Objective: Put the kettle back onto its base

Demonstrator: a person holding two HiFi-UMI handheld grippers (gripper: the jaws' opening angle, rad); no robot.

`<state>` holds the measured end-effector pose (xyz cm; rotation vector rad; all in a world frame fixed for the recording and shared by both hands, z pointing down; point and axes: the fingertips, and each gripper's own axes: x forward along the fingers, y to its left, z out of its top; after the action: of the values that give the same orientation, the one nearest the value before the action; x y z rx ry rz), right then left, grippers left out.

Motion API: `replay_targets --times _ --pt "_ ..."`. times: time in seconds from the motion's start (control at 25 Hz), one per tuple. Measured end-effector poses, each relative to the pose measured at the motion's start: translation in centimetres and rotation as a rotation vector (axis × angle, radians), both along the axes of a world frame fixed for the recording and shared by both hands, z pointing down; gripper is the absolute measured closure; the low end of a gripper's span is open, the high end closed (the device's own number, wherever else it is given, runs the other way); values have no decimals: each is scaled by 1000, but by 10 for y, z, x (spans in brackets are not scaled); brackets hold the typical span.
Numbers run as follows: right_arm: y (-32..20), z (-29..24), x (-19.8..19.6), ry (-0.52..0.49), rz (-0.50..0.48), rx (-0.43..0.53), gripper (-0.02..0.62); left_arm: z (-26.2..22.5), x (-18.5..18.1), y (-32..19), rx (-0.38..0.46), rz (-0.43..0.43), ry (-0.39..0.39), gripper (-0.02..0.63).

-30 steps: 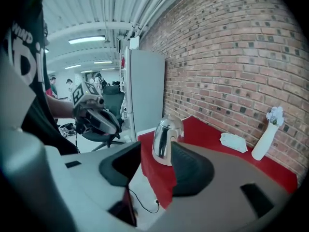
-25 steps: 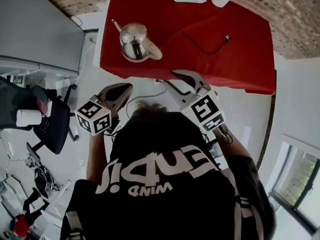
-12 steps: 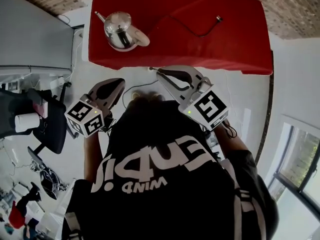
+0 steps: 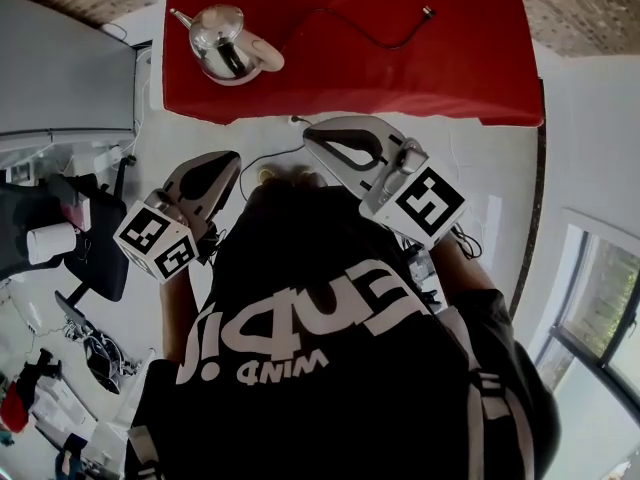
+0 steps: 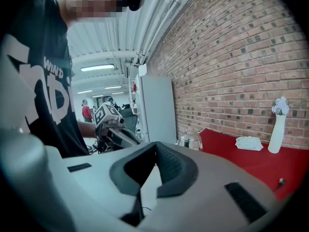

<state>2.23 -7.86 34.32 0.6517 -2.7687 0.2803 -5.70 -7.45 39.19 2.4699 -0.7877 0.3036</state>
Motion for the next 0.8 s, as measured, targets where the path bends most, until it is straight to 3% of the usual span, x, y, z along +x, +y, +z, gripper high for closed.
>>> replay_targets --times 0.24,0.8 --pt "11 2 -2 15 -34 11 572 1 3 8 -5 6 2 597" --pt "17 -1 4 5 -14 10 572 -3 7 17 -2 13 -9 597"
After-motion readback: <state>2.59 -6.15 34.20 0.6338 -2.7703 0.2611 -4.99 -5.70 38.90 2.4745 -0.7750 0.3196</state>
